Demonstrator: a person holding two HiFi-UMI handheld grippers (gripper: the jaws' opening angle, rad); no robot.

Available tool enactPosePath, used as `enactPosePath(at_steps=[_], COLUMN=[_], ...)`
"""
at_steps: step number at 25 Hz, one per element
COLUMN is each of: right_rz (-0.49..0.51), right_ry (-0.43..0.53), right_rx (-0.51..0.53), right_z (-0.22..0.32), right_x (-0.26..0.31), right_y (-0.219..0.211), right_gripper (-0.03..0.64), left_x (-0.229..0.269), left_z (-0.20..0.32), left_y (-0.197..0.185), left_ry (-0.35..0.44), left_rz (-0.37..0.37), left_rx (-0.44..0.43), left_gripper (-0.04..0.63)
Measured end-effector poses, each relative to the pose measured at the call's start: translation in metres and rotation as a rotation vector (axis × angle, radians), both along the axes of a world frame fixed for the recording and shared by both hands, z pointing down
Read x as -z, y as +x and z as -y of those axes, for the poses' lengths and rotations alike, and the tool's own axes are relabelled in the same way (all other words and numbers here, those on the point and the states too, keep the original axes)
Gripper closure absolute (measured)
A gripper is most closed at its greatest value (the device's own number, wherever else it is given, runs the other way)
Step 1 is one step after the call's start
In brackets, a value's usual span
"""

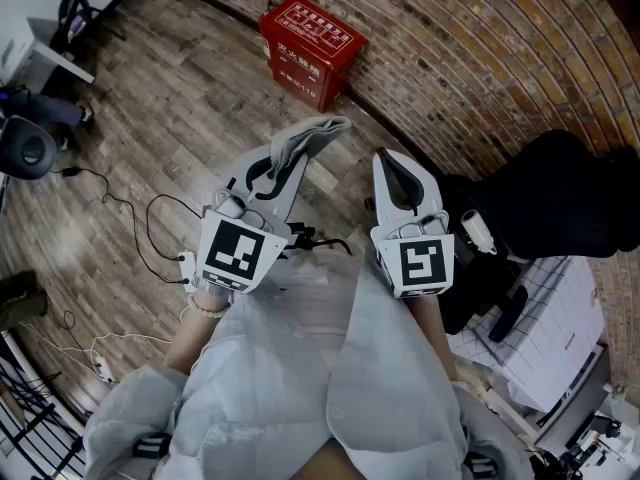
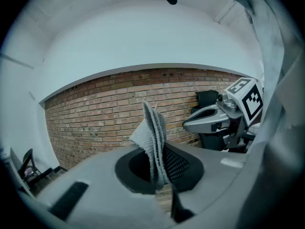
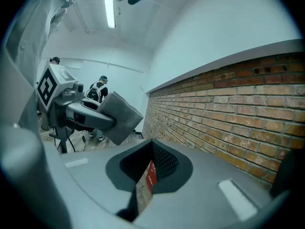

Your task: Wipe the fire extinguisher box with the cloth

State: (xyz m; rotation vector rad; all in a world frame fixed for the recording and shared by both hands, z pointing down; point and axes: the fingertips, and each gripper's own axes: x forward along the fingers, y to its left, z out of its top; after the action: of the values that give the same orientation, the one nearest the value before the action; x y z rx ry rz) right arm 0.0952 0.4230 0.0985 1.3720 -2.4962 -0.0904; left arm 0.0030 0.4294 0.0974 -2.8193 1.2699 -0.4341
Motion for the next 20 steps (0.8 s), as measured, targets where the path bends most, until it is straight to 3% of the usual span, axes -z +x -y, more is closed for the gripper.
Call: enactPosePath(at_steps=[20], right_rz=[0.000], right_ry=[0.010], right_rx=[-0.037], right_z=[0.009], right_x=[0.002], right_y=[-0.028], right_gripper=[0.609], left_x=[0.000], left_z=[0.008], left_y=[-0.034], left_ry=[0.005], left_rz=[-0.014], left_rx=[-0.013], left_gripper=[0.584])
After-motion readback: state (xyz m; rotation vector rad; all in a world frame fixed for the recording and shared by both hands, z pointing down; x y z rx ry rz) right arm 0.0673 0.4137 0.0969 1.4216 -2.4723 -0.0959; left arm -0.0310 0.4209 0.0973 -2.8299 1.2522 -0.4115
